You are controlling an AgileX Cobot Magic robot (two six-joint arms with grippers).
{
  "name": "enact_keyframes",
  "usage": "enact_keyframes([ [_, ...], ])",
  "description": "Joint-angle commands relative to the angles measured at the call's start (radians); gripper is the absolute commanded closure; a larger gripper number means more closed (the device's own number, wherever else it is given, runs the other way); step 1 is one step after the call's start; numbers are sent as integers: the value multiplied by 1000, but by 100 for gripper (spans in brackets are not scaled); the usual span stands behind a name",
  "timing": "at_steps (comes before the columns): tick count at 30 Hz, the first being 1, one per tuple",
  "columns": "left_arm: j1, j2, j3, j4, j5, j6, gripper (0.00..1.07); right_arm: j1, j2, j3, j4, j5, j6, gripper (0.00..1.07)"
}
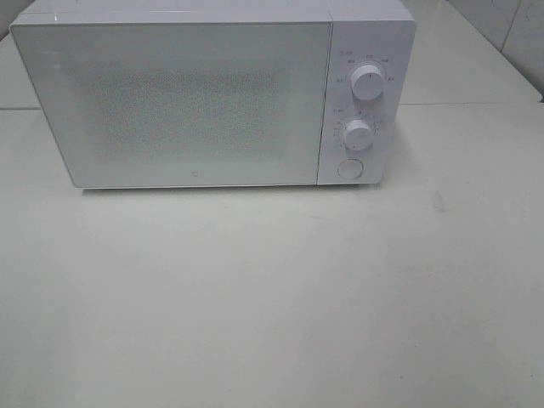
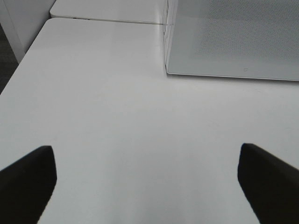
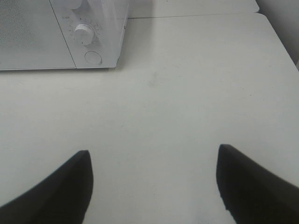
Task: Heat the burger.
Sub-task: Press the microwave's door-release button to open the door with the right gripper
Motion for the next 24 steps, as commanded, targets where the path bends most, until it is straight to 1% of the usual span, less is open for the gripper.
enact_keyframes([
  [1,3,-16,1,-7,-2,0,9,-6,-26,4,-1,-16,-13,36],
  [12,3,-16,1,-7,-2,0,9,-6,-25,-4,-1,-19,-15,36],
  [14,3,-16,1,-7,-2,0,9,-6,10,-38,-1,-49,-15,36],
  [16,3,-16,1,-7,-2,0,9,-6,23,-43,-1,-61,-15,36],
  [17,3,-16,1,-7,-2,0,9,-6,56,-45,0,-106,-15,36],
  [24,3,-16,1,-7,-2,0,9,-6,149,-42,-2,-231,-15,36],
])
